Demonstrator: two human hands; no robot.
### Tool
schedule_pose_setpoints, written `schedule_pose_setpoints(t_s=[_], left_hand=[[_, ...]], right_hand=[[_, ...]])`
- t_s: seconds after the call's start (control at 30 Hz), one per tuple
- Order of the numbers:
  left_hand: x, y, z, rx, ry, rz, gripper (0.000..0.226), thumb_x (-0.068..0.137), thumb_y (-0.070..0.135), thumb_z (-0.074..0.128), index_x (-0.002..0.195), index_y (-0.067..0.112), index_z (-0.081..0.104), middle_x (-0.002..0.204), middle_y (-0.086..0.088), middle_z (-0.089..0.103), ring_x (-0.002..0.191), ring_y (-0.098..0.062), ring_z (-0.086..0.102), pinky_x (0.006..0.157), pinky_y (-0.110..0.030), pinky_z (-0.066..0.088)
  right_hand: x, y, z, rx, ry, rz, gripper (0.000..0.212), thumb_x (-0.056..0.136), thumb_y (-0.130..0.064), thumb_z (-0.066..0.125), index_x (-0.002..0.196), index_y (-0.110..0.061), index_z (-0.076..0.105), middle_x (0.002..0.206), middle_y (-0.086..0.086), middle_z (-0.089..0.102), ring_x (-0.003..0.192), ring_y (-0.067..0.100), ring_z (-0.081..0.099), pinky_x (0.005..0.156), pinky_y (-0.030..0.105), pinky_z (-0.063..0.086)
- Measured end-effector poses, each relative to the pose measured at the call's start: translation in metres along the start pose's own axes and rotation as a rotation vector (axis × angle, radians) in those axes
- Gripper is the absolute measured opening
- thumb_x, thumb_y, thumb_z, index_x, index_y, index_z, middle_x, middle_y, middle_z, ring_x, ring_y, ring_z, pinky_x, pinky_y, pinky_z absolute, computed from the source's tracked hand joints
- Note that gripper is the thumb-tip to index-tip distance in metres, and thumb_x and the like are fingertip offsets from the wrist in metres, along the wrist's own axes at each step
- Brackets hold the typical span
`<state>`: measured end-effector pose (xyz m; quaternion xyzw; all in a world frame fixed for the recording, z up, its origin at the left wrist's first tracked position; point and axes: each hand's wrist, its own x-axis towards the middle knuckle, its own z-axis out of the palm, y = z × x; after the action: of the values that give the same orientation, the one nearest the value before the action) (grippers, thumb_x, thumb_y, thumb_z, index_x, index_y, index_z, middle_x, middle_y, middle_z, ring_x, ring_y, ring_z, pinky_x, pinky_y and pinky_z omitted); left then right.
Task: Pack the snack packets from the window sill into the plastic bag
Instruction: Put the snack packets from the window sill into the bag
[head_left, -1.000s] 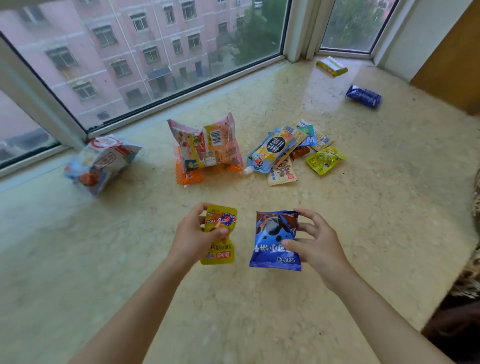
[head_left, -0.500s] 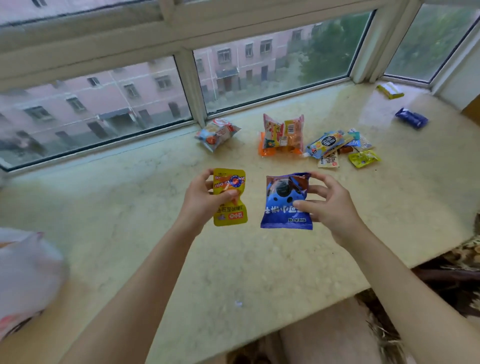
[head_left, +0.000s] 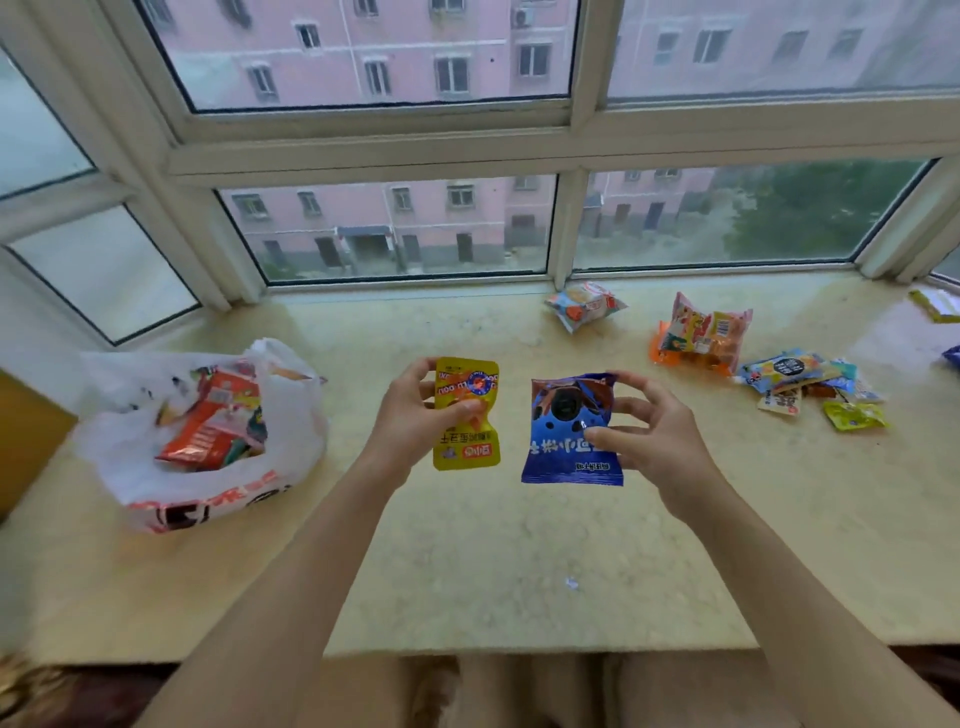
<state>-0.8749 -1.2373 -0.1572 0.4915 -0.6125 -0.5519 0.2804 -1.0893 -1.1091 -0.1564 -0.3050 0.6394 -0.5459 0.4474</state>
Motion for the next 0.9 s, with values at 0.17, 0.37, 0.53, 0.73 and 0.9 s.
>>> schedule_pose_setpoints(t_s=[0.17,0.37,0.53,0.73,0.9], left_hand=[[-0.009,-0.031,-0.084,-0.003,0.117,-0.066,0.055,0.078,0.019,0.079,0.126,0.021,0.052,0.114,-0.003,0.066,0.097,-0.021,0.067,0.083,-0.046,0.057],[0.018,-0.080,-0.200,-0.067,0.223,-0.118,0.048,0.077,0.008,0.078,0.116,0.022,0.055,0.101,0.000,0.071,0.088,-0.013,0.069,0.072,-0.030,0.057],[0.057,-0.119,-0.285,-0.056,0.228,-0.186,0.043,0.077,0.010,0.078,0.112,0.022,0.056,0.102,0.001,0.071,0.091,-0.014,0.069,0.072,-0.029,0.057],[0.104,-0.156,-0.360,-0.007,0.216,-0.287,0.051,0.078,0.010,0.079,0.122,0.016,0.054,0.111,-0.005,0.068,0.097,-0.020,0.067,0.080,-0.040,0.058],[0.136,-0.186,-0.379,0.031,0.228,-0.344,0.052,0.080,0.009,0.076,0.126,0.015,0.052,0.118,-0.008,0.065,0.102,-0.022,0.065,0.086,-0.045,0.056]], right_hand=[[0.011,-0.016,0.080,-0.004,-0.128,-0.030,0.060,0.072,0.008,0.075,0.117,-0.028,0.056,0.103,0.006,0.066,0.084,0.024,0.071,0.060,0.039,0.059],[0.046,-0.012,0.196,-0.026,-0.217,-0.025,0.060,0.072,0.006,0.076,0.118,-0.029,0.057,0.104,0.006,0.067,0.085,0.024,0.071,0.058,0.036,0.057],[0.079,0.002,0.305,-0.030,-0.252,0.050,0.061,0.073,0.007,0.075,0.120,-0.026,0.056,0.106,0.007,0.066,0.086,0.024,0.071,0.061,0.040,0.059],[0.110,0.024,0.406,-0.021,-0.250,0.101,0.058,0.074,0.007,0.073,0.119,-0.025,0.056,0.104,0.006,0.066,0.082,0.020,0.072,0.055,0.031,0.055],[0.132,0.047,0.464,-0.145,-0.183,0.009,0.056,0.078,0.005,0.070,0.111,-0.037,0.054,0.113,0.000,0.061,0.093,0.017,0.067,0.062,0.030,0.059]])
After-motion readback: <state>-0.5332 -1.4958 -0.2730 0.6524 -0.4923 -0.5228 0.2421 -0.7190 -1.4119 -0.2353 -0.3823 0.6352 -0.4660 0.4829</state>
